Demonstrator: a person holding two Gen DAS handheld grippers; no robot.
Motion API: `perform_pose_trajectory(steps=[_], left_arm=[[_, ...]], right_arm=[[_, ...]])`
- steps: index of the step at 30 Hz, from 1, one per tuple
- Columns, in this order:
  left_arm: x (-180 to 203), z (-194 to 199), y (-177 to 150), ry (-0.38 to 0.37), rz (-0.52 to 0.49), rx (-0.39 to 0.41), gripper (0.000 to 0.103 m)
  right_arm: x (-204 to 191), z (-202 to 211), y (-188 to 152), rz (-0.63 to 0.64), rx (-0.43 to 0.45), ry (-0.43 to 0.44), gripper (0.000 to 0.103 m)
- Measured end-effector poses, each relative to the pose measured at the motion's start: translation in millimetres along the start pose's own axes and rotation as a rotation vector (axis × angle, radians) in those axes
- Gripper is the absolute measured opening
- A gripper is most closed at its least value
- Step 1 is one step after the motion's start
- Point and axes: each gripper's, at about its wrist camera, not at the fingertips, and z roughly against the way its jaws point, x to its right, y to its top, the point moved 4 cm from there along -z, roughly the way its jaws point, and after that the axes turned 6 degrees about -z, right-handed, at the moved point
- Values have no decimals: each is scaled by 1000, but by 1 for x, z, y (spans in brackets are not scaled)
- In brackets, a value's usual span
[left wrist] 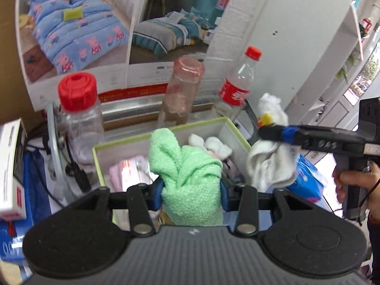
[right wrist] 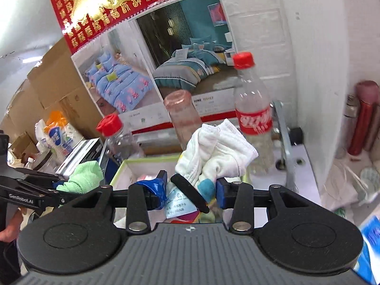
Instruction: Organize soft objects
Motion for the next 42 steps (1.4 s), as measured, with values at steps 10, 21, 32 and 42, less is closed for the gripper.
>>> perform_pose_trajectory(steps=[10,21,32,42], left_arm=[[-16,-70,13,96,10,-60,90],[-11,-28,-4,110,22,-21,92],[51,84,-75,229,-5,213,102],[120,147,-113,274,-96,339,102]], right_arm=[[4,-102,-13,54,-254,-123,36],[-7,-82,-14,93,-213,-146,51],[-50,20,-50,107,-108,-112,54],[-79,115,-76,147,21,-111,55]])
